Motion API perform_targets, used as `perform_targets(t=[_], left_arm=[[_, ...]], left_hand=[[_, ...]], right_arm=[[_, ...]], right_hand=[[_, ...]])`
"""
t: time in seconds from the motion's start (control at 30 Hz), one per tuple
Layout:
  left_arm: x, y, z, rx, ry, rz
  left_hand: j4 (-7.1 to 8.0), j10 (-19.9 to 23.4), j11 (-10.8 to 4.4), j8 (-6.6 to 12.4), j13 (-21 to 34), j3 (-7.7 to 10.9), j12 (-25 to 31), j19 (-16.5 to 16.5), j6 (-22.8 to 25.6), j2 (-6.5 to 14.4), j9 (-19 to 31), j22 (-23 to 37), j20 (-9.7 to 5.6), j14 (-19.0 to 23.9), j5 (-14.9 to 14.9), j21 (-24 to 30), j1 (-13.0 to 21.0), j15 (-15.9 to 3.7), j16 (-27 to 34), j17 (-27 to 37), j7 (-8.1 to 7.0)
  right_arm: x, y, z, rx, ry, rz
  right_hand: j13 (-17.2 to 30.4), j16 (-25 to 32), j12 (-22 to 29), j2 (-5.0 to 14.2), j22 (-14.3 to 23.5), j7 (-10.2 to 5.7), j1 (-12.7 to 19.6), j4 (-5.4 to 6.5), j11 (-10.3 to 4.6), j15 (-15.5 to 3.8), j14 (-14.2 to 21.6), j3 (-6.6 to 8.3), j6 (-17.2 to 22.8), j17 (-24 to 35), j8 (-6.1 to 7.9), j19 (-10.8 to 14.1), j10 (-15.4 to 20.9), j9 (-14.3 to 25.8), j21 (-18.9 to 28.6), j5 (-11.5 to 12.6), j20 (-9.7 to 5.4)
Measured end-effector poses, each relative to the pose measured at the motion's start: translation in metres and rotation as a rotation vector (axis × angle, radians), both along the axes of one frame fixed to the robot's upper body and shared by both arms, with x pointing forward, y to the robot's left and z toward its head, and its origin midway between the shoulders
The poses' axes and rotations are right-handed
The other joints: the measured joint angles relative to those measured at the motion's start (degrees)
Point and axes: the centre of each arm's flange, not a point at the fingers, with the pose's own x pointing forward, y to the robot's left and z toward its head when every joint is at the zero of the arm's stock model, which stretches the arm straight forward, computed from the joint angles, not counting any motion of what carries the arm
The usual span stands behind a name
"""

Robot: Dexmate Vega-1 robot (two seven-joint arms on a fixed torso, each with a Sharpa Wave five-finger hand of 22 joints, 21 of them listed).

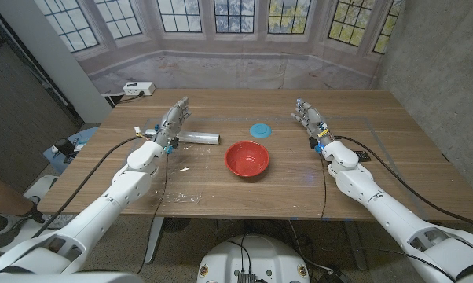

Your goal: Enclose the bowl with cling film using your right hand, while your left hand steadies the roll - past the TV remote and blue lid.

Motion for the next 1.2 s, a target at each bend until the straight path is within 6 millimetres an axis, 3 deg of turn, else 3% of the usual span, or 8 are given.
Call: perform_targets(t=[0.77,1.2], left_arm=[[-0.004,0.005,0.01,0.155,-0.006,0.009],[-0.014,0.008,0.018,0.257,-0.039,0.073]], left_hand=[[-2.27,0.0,0.0,0.0,0.0,1.01,0.0,0.9,0.3,0.1,0.0,0.0,0.31,0.0,0.0,-0.7,1.7,0.0,0.0,0.0,0.26],[-4.33,1.6,-1.02,0.0,0.0,1.49,0.2,2.1,1.8,-0.3,0.3,0.3,0.0,0.8,0.0,-1.1,3.1,-0.18,0.0,0.0,0.27]], right_arm=[[-0.008,0.003,0.001,0.008,-0.018,-0.01],[-0.001,-0.004,0.006,0.0,-0.018,-0.004]], right_hand=[[-0.2,0.0,0.0,0.0,0.0,0.0,0.6,-0.3,0.0,0.0,0.0,0.3,0.0,-0.3,0.0,0.2,0.0,0.0,0.0,0.0,0.21],[-0.2,0.0,0.0,0.3,0.0,0.0,0.9,-0.3,0.0,0.0,0.0,0.3,0.0,-0.3,0.0,0.2,0.0,0.0,0.0,0.0,0.21]])
